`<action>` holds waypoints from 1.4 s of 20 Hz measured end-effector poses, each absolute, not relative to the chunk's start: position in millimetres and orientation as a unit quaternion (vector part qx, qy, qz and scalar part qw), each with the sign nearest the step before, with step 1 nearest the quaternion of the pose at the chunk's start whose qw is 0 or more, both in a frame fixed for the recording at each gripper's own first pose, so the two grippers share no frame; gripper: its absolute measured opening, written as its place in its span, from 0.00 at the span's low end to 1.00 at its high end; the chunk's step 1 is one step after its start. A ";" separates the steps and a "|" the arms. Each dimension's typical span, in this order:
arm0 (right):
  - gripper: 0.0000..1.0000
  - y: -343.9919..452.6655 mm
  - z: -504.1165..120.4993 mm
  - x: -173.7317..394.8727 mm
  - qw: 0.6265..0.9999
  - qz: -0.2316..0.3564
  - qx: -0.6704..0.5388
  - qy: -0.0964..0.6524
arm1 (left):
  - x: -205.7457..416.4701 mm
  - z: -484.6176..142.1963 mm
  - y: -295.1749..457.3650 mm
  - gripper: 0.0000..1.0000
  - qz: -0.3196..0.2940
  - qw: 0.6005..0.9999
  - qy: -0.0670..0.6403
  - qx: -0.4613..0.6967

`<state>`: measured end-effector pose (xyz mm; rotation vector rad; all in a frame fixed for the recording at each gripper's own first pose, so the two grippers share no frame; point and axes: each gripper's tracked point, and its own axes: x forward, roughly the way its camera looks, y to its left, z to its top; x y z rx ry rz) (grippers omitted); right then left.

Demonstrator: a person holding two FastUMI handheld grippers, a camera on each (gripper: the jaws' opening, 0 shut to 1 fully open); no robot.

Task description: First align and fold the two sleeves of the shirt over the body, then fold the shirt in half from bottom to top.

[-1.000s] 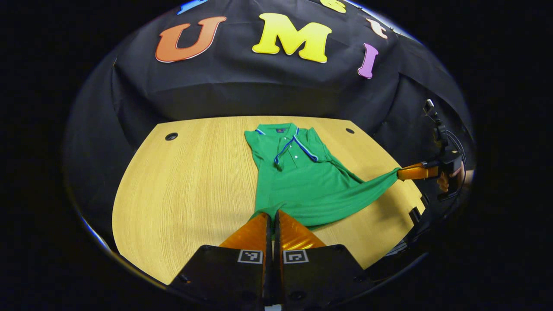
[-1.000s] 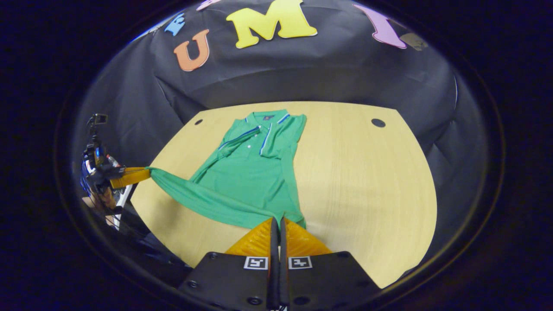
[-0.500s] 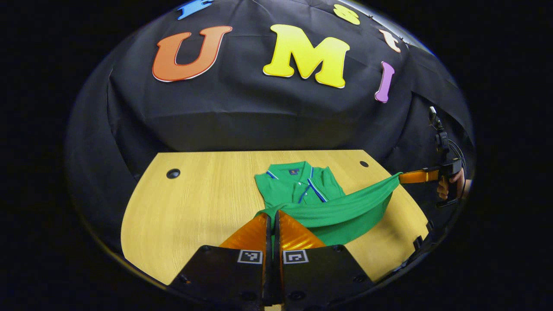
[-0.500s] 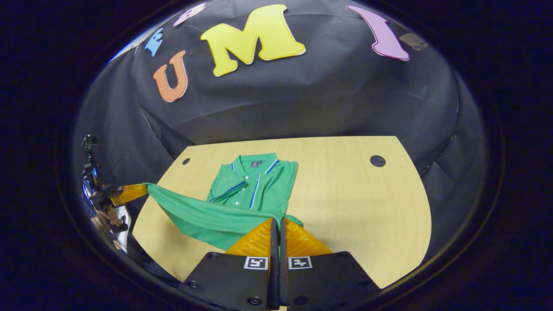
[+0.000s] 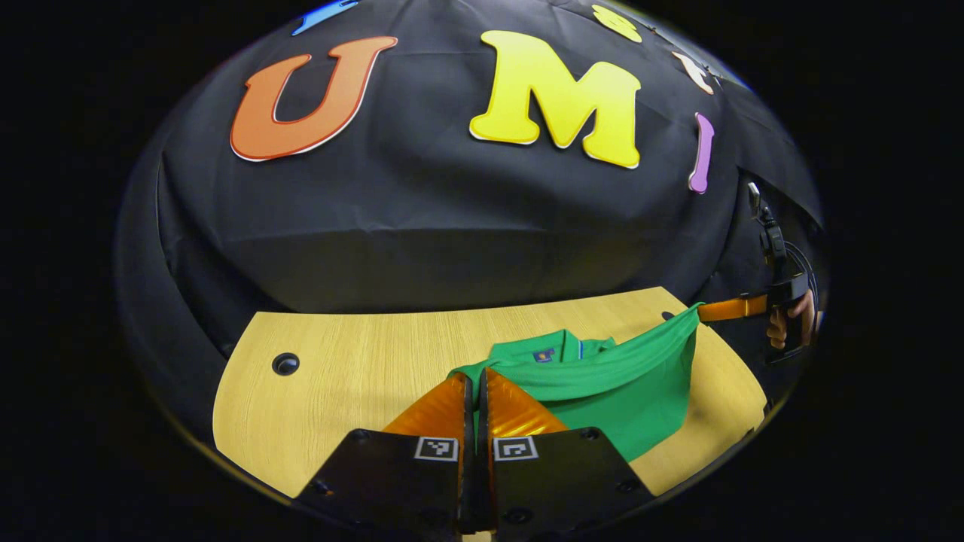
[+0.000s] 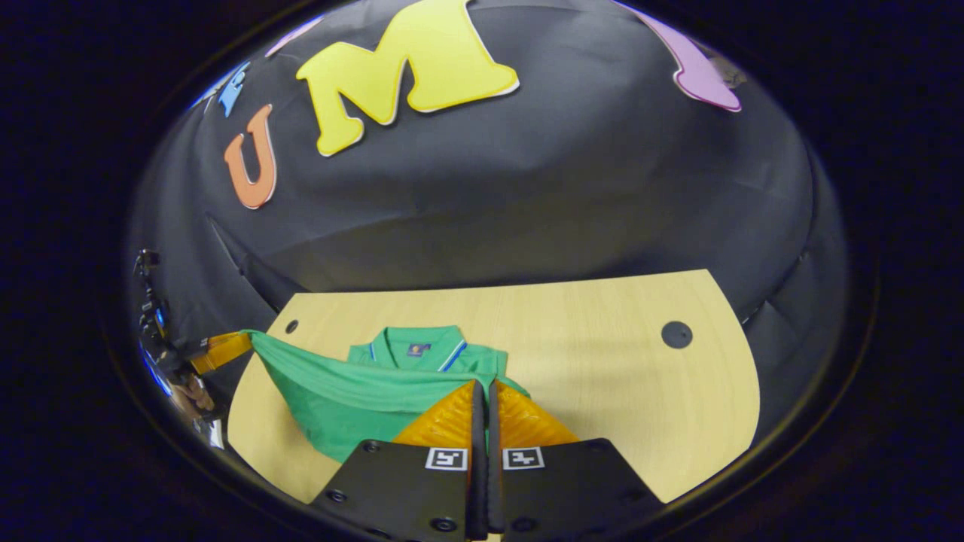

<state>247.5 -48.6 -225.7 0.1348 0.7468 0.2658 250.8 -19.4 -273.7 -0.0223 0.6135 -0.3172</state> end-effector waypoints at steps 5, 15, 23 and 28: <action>0.02 -48.0 -263.1 295.8 0.927 0.109 0.056 0.355 | 290.0 -316.4 -17.9 0.03 -0.141 0.940 0.310 0.003; 0.58 -71.1 -291.6 315.4 0.934 0.037 0.045 0.352 | 293.8 -373.8 -23.5 0.50 -0.088 0.927 0.363 0.014; 0.86 -46.5 -196.0 252.7 0.965 0.055 -0.002 0.257 | 253.9 -274.9 -21.8 1.00 -0.034 0.954 0.299 -0.008; 0.87 -17.2 -111.8 180.8 0.983 0.077 -0.016 0.165 | 204.6 -155.4 -33.0 1.00 -0.020 0.979 0.202 -0.008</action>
